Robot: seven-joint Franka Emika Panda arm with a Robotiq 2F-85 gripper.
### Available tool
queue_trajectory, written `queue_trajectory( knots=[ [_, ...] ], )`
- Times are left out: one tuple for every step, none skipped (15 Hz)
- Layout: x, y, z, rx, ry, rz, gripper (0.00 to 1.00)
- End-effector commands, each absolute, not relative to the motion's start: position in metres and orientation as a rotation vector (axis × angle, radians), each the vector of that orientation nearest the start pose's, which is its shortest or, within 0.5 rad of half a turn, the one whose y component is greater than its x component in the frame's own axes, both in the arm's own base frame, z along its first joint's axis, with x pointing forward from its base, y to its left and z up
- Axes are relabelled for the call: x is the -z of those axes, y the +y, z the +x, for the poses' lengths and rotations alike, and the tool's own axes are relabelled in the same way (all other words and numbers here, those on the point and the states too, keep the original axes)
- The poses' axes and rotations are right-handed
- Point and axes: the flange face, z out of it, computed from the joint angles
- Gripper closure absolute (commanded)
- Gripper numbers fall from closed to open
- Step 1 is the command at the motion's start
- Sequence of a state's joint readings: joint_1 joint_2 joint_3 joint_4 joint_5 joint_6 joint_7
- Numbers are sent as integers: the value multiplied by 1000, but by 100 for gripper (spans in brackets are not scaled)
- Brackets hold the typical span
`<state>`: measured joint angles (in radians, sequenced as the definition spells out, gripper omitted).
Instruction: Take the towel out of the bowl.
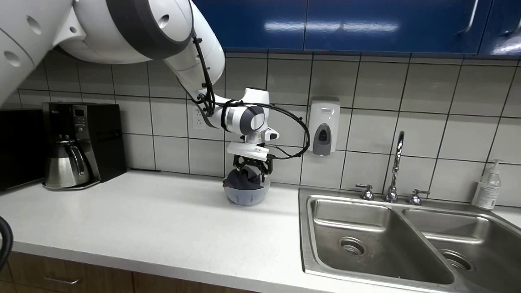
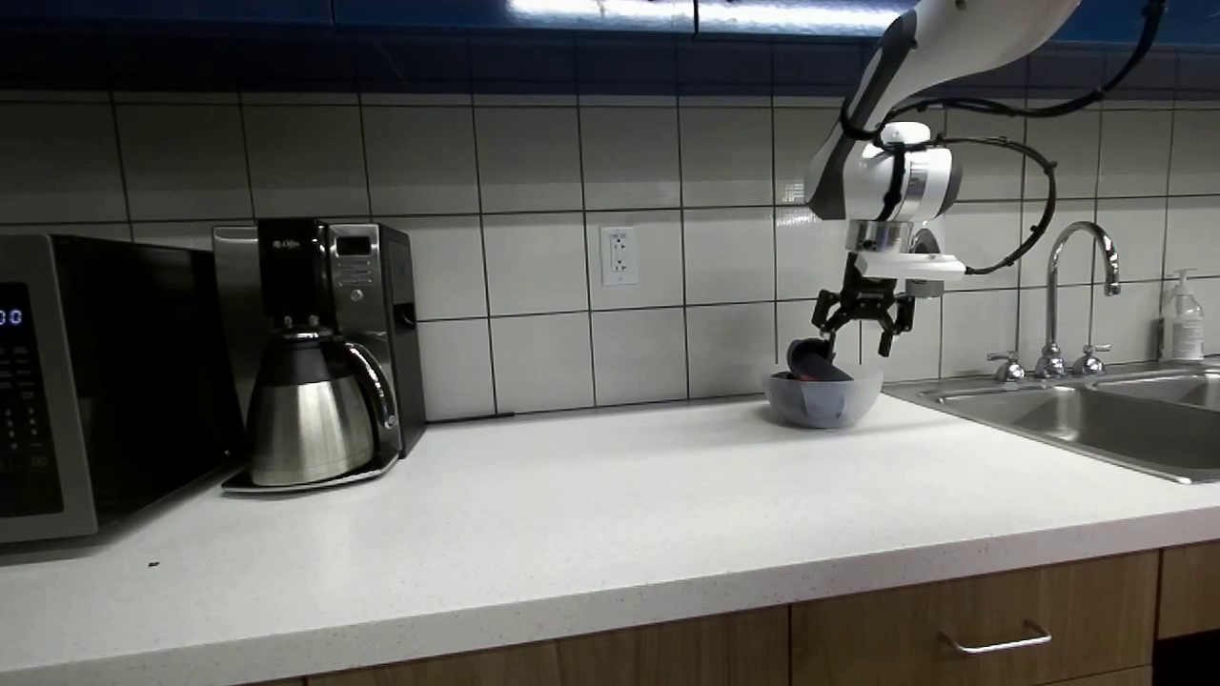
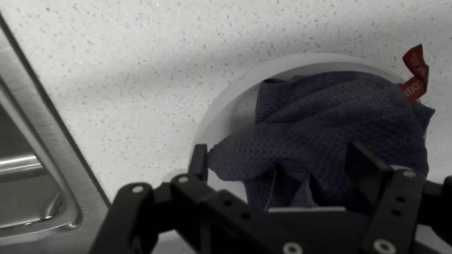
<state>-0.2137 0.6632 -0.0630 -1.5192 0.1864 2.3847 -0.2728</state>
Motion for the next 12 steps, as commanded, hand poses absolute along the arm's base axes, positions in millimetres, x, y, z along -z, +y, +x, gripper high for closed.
queue_trajectory(
  knots=[
    [-292, -186, 703, 337, 183, -3079, 0],
    [-291, -183, 705, 358, 200, -3096, 0],
    [-291, -181, 706, 372, 209, -3106, 0],
    [-290, -179, 709, 388, 209, -3117, 0],
    [-290, -176, 711, 407, 202, -3125, 0],
    [-290, -173, 715, 446, 192, -3133, 0],
    [-289, -171, 718, 474, 182, -3140, 0],
    [-288, -170, 721, 494, 172, -3143, 0],
    [-286, -169, 723, 509, 166, -3147, 0],
    [-284, -169, 725, 519, 155, -3148, 0],
    [-281, -168, 725, 521, 150, -3146, 0],
    [-279, -169, 726, 520, 150, -3146, 0]
  ],
)
